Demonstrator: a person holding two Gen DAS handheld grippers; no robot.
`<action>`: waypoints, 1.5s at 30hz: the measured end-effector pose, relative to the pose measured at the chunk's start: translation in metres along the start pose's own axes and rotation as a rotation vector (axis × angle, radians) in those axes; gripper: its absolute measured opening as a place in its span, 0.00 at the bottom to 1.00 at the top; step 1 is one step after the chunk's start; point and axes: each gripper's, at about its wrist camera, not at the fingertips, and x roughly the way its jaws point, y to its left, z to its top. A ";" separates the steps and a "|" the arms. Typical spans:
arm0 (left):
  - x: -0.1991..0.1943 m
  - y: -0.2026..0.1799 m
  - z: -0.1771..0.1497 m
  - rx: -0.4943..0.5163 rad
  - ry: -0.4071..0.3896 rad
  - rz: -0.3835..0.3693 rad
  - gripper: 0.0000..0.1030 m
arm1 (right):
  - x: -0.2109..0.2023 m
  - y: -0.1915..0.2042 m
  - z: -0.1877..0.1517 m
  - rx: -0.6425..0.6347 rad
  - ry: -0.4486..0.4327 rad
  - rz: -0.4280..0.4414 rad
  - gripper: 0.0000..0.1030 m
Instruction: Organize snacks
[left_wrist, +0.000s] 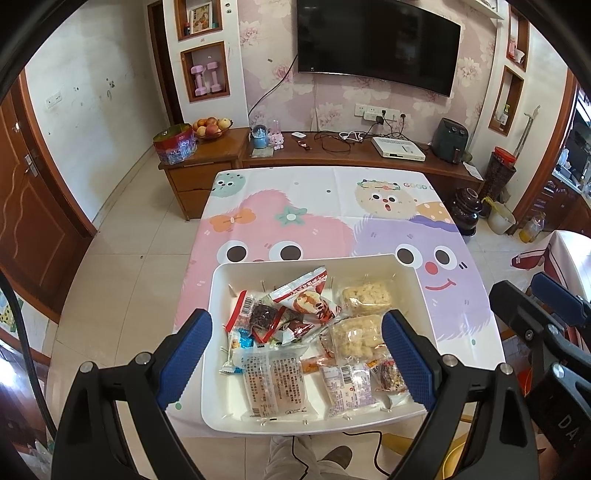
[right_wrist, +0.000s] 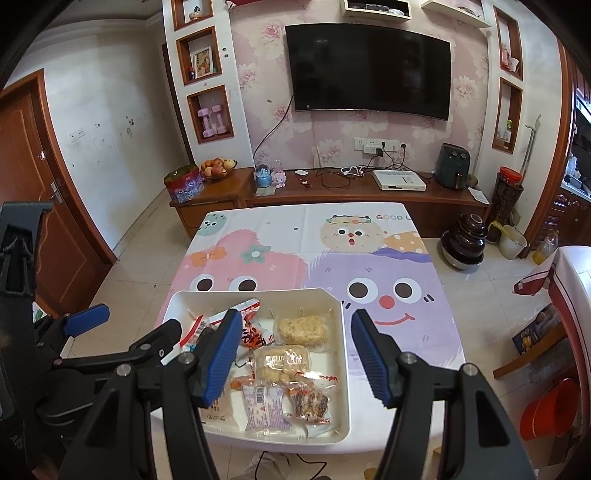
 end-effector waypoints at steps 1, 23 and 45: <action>0.001 -0.001 0.001 0.001 -0.001 -0.001 0.90 | 0.000 0.000 0.000 0.000 -0.001 0.001 0.60; 0.001 -0.002 -0.001 0.001 -0.003 0.001 0.90 | -0.001 0.000 0.000 -0.001 -0.003 0.002 0.60; 0.000 -0.004 0.000 -0.002 0.002 0.006 0.90 | -0.002 -0.004 -0.005 0.005 0.002 -0.001 0.60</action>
